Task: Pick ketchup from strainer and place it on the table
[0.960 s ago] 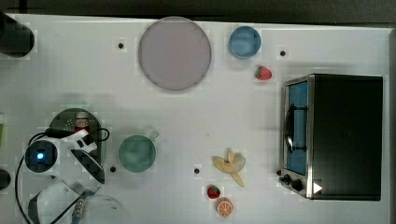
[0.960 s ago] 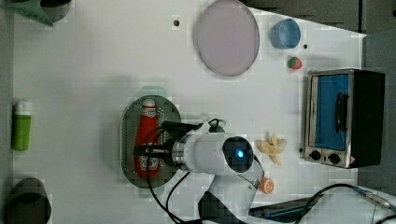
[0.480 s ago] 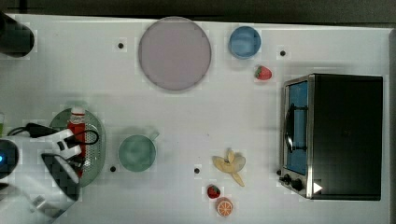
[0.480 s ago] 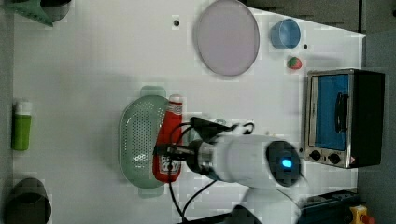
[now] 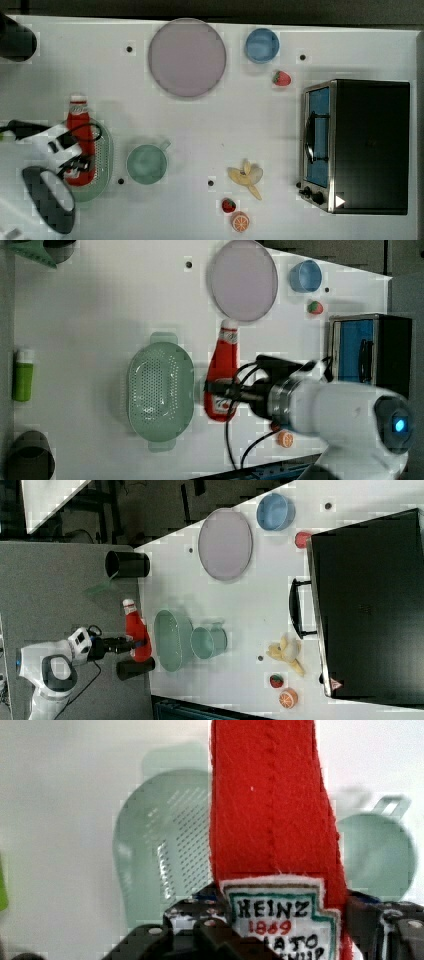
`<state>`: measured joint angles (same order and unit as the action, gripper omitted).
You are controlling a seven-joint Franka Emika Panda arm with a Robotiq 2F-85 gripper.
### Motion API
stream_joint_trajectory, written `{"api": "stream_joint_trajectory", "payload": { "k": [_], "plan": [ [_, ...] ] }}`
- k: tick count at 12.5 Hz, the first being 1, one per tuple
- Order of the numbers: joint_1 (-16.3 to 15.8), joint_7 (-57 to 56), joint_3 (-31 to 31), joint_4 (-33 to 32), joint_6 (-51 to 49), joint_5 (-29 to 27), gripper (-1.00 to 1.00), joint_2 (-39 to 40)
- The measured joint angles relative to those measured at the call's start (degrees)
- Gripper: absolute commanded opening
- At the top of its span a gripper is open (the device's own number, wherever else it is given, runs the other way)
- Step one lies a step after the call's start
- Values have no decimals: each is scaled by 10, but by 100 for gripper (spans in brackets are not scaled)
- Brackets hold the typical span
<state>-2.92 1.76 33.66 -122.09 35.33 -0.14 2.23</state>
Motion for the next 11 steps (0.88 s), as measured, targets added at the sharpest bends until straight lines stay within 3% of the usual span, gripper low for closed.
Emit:
{"api": "stream_joint_trajectory", "payload": {
  "k": [6,11],
  "plan": [
    [71,-149,-163,2,-15,-1,25,25],
    [131,-262,-317,-54,5,-3,25,30]
  ]
}}
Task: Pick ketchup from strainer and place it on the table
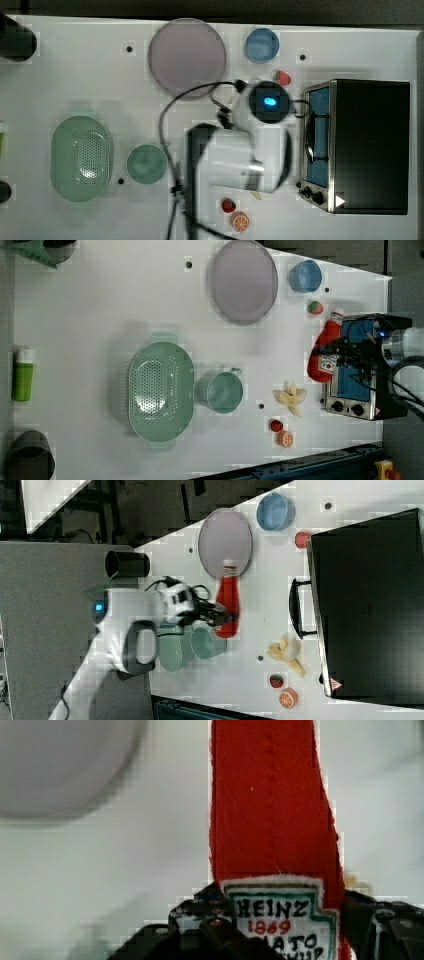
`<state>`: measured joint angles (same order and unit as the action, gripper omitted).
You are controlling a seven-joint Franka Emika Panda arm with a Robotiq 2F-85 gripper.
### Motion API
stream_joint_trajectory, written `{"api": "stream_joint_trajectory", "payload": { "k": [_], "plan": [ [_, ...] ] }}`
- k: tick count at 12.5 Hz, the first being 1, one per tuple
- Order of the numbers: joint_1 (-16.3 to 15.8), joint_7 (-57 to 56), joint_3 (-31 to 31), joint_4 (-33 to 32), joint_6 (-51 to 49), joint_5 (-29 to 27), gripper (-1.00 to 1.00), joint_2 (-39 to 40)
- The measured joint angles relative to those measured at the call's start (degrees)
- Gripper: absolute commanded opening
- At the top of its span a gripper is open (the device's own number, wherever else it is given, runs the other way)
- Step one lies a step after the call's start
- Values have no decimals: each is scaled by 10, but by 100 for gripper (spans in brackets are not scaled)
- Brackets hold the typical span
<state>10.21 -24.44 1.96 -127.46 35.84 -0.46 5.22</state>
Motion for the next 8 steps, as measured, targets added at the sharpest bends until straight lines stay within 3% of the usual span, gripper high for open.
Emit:
{"api": "stream_joint_trajectory", "payload": {
  "k": [4,8],
  "plan": [
    [17,-17,-29,-44,99,-3,25,31],
    [-5,-23,-1,-57,173,-3,25,122]
  ]
}}
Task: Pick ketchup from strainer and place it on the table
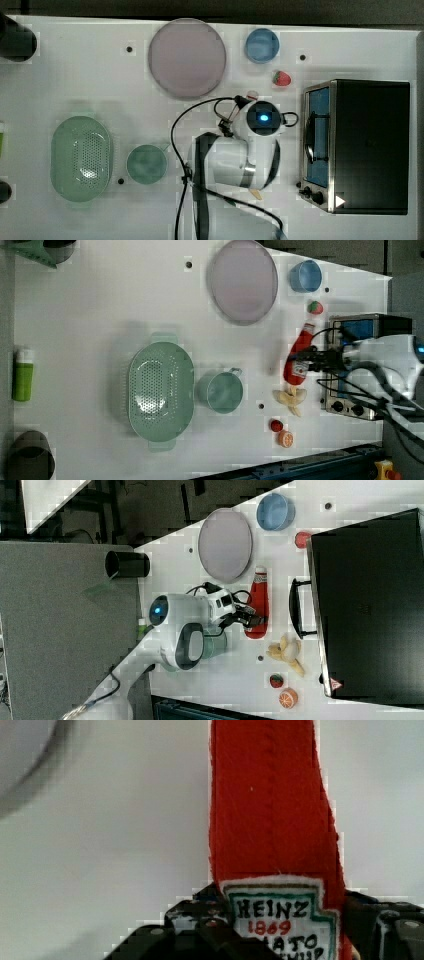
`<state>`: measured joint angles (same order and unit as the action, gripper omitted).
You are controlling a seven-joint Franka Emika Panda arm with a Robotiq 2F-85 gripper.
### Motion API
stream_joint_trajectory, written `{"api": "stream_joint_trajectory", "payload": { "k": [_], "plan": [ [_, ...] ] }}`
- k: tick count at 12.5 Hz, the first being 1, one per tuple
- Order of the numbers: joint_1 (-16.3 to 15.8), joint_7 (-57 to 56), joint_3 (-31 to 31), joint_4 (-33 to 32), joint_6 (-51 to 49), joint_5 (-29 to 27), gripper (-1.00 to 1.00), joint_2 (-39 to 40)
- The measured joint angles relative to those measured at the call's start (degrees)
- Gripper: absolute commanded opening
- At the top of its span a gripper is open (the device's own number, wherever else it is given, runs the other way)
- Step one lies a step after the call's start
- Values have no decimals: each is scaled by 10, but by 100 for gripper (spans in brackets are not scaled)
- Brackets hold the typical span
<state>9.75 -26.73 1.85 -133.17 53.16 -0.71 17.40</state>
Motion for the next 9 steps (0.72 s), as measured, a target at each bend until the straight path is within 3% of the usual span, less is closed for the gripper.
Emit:
{"api": "stream_joint_trajectory", "payload": {
  "k": [2,5,9],
  "plan": [
    [-17,0,6,-1,13,4,31,50],
    [-24,-2,12,-3,29,7,95,76],
    [-22,0,14,-4,-2,7,100,20]
  ]
}}
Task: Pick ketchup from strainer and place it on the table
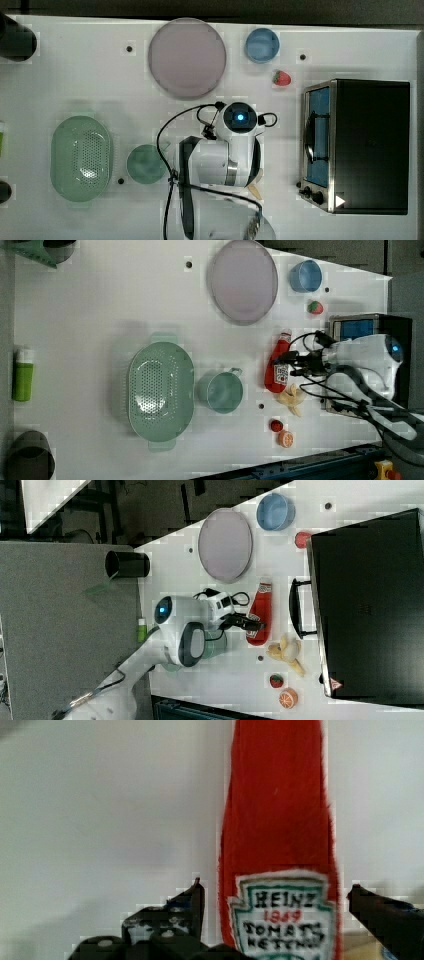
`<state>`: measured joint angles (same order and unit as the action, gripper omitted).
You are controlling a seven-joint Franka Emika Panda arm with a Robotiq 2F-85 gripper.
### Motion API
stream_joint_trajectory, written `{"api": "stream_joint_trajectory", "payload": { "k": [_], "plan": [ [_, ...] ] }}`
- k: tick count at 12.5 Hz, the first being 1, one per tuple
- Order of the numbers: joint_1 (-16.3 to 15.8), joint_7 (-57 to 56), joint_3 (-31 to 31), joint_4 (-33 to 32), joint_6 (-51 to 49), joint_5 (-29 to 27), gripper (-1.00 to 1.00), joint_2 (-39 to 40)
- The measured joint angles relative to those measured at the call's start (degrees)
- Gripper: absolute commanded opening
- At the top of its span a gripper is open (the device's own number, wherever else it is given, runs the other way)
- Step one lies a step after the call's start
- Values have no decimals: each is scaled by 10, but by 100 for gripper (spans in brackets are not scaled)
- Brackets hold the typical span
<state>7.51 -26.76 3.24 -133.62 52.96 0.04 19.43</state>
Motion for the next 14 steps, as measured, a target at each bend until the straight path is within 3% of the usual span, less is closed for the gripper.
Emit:
{"api": "stream_joint_trajectory", "payload": {
  "k": [3,7,11,14],
  "plan": [
    [7,17,8,44,-140,-2,100,-96],
    [3,63,8,192,-318,-12,100,-194],
    [2,117,8,330,-422,-9,100,-225],
    [0,128,9,353,-440,-10,100,-225]
  ]
}}
